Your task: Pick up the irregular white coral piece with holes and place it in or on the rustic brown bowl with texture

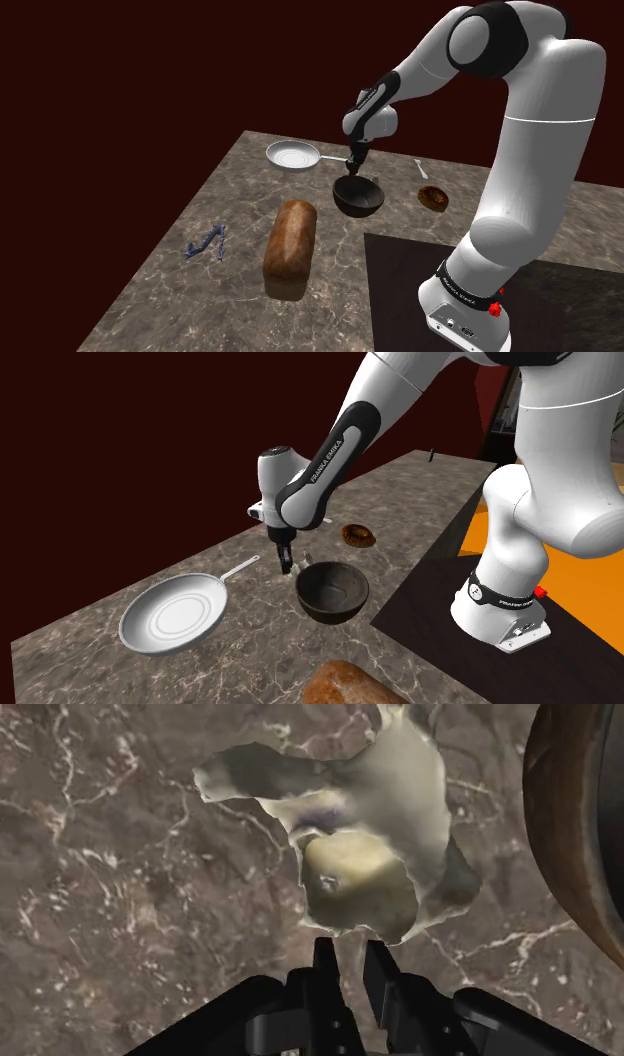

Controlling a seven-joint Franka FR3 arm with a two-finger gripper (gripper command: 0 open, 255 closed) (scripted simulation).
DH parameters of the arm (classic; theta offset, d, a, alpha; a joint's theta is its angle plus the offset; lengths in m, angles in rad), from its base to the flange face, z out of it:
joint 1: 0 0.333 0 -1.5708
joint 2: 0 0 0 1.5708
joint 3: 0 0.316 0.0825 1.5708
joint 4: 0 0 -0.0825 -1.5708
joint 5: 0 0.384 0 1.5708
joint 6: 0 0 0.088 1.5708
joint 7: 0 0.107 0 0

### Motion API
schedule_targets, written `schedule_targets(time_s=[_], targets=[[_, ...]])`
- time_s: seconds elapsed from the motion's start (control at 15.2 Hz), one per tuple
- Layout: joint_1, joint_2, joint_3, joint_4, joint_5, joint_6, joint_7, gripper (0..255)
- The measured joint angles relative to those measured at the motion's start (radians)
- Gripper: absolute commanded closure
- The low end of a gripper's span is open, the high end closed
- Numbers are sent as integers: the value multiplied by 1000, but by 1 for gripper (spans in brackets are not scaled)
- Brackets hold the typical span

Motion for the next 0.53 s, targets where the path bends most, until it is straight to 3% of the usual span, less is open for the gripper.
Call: schedule_targets(time_s=[0.4, 0.46, 0.53], targets=[[1, 0, 1, -3, 0, -1, 1, 255], [1, 0, 1, -3, 0, -1, 1, 0], [1, 0, 1, -3, 0, -1, 1, 0]])
